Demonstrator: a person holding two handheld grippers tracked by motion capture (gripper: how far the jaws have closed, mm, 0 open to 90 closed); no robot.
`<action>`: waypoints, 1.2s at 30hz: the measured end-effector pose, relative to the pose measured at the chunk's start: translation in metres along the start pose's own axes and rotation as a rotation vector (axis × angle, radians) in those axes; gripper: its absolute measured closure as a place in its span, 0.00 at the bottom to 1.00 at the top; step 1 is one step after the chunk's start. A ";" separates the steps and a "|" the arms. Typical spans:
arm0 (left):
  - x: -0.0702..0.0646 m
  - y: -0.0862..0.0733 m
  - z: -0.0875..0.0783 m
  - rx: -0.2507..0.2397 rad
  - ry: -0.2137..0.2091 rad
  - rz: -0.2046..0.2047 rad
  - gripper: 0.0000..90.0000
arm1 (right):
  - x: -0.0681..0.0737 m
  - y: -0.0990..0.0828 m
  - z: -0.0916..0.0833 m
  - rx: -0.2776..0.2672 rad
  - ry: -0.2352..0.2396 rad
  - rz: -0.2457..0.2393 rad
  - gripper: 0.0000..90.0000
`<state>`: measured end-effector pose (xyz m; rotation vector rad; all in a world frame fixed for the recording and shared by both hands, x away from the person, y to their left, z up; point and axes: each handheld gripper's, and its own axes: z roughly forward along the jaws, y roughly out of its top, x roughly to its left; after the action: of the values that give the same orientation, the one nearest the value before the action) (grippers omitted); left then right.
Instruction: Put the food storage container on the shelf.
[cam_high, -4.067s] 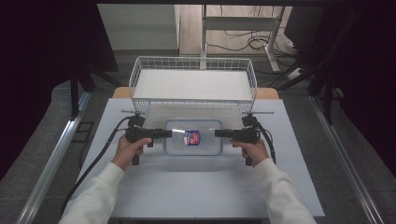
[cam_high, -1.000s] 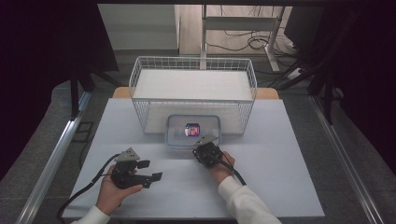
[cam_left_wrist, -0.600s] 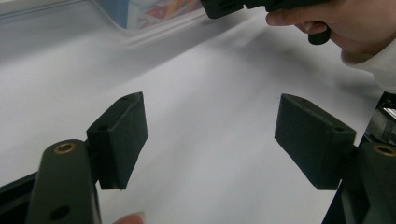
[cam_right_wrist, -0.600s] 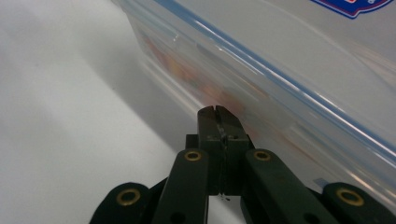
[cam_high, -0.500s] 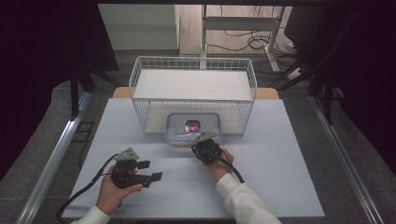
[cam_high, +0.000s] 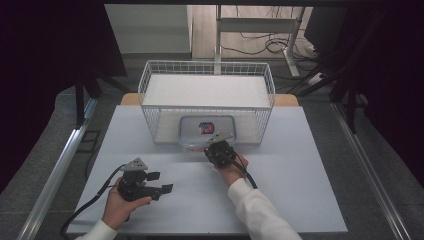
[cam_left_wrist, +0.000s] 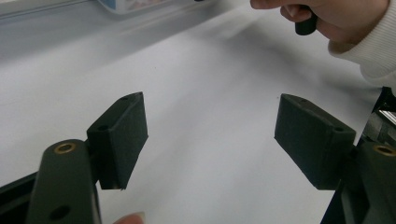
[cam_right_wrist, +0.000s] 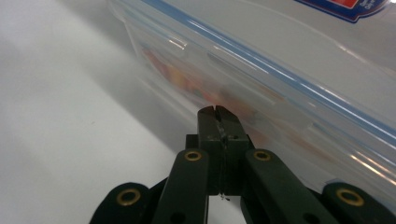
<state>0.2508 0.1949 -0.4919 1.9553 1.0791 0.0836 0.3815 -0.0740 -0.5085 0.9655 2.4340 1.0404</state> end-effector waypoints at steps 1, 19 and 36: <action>0.000 0.000 0.000 -0.001 0.000 0.000 0.28 | 0.000 0.000 0.000 0.000 0.000 0.000 0.99; 0.002 0.000 0.003 0.012 0.003 0.007 0.28 | -0.024 0.022 0.023 -0.008 -0.037 0.051 0.99; 0.003 0.000 0.002 0.011 0.007 0.008 0.28 | -0.027 0.028 0.021 -0.014 -0.040 0.061 0.99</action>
<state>0.2535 0.1954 -0.4942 1.9706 1.0784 0.0890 0.4248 -0.0681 -0.5021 1.0519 2.3758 1.0469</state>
